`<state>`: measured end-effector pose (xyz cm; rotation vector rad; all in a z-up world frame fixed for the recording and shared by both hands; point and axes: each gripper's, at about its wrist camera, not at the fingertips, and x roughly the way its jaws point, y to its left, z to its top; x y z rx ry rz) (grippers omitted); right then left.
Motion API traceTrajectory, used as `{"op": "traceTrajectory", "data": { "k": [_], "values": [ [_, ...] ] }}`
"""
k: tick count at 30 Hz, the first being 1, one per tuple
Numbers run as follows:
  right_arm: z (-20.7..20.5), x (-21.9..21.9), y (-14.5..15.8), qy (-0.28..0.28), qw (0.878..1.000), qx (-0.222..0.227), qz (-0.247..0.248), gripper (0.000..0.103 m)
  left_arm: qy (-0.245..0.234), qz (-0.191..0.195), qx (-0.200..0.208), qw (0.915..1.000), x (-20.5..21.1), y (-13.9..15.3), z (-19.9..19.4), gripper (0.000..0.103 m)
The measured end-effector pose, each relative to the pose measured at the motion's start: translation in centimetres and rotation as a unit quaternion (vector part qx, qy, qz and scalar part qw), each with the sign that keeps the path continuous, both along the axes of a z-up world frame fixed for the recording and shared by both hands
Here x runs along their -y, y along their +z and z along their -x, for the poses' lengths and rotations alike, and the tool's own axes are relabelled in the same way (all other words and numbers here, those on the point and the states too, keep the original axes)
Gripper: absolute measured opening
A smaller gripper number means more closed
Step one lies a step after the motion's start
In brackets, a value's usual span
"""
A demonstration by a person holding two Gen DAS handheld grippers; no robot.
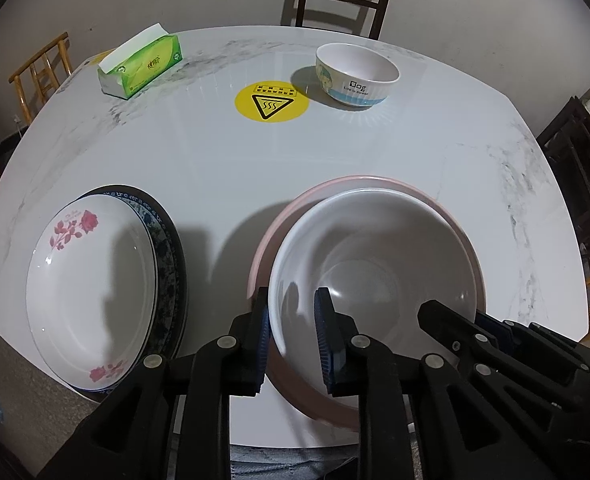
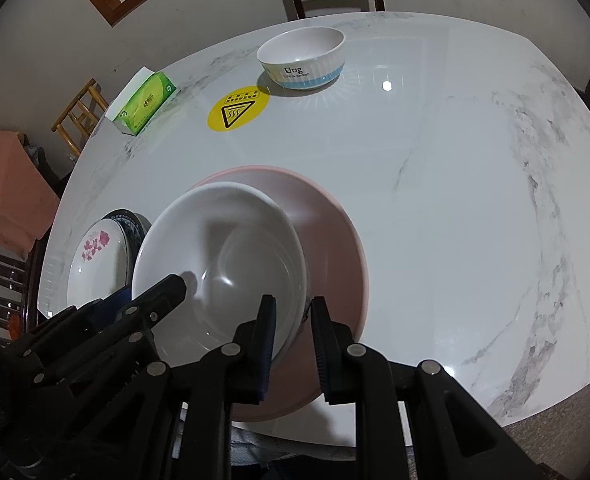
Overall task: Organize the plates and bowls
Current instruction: 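Lower the white ribbed bowl into the pink-rimmed bowl with both grippers, then open both grippers and move them to the white Dog bowl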
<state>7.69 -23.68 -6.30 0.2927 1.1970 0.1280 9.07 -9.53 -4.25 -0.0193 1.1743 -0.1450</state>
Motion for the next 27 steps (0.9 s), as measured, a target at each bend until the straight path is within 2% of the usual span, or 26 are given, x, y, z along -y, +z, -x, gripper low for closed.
{"op": "traceTrajectory", "data": {
  "k": [6, 8, 17, 27],
  "values": [
    [0.3, 0.2, 0.5, -0.004, 1.000, 0.010, 0.001, 0.026, -0.001, 0.004, 0.010, 0.9999, 0.1, 0.4, 0.1, 0.023],
    [0.3, 0.3, 0.7, -0.004, 1.000, 0.013, 0.000, 0.026, -0.005, 0.004, 0.017, 0.9998, 0.2, 0.7, 0.1, 0.026],
    [0.5, 0.9, 1.4, -0.006, 1.000, 0.027, 0.004, 0.026, -0.011, -0.005, 0.030, 0.9995, 0.5, 1.2, 0.3, 0.028],
    [0.5, 2.0, 3.7, 0.002, 0.998, 0.065, 0.018, 0.026, -0.019, -0.014, 0.057, 0.9981, 0.5, 2.5, 0.8, 0.033]
  ]
}}
